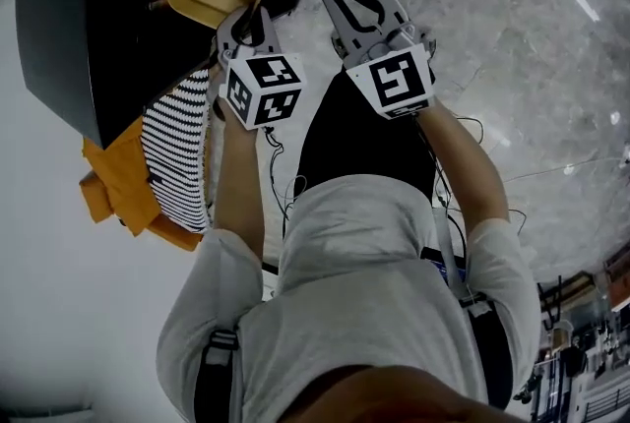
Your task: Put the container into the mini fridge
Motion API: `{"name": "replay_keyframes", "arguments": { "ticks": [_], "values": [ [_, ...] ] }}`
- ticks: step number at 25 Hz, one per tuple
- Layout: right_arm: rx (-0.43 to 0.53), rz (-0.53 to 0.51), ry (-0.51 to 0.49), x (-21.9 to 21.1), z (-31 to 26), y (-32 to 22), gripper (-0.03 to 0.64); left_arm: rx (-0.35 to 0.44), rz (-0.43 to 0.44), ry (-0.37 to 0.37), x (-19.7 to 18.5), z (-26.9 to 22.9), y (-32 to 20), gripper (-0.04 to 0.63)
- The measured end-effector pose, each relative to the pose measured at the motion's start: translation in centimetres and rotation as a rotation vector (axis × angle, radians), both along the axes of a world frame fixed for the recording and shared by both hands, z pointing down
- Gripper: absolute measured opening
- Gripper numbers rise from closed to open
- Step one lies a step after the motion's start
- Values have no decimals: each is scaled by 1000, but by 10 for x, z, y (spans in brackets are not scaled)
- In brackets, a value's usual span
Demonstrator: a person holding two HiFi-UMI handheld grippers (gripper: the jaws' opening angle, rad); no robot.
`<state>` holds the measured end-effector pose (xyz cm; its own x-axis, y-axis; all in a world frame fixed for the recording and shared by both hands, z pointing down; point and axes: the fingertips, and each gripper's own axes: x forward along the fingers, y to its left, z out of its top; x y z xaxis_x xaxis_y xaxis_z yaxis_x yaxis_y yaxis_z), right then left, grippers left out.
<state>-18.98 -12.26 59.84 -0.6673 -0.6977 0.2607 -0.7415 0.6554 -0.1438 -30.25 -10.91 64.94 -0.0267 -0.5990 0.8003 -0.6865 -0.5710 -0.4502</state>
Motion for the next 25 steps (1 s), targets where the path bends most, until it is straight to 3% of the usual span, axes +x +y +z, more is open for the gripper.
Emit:
{"name": "replay_keyframes", "arguments": {
  "ticks": [25],
  "values": [
    [-23, 62, 12, -62, 110, -33, 40, -34, 6, 9, -67, 134, -58, 30]
  ]
}}
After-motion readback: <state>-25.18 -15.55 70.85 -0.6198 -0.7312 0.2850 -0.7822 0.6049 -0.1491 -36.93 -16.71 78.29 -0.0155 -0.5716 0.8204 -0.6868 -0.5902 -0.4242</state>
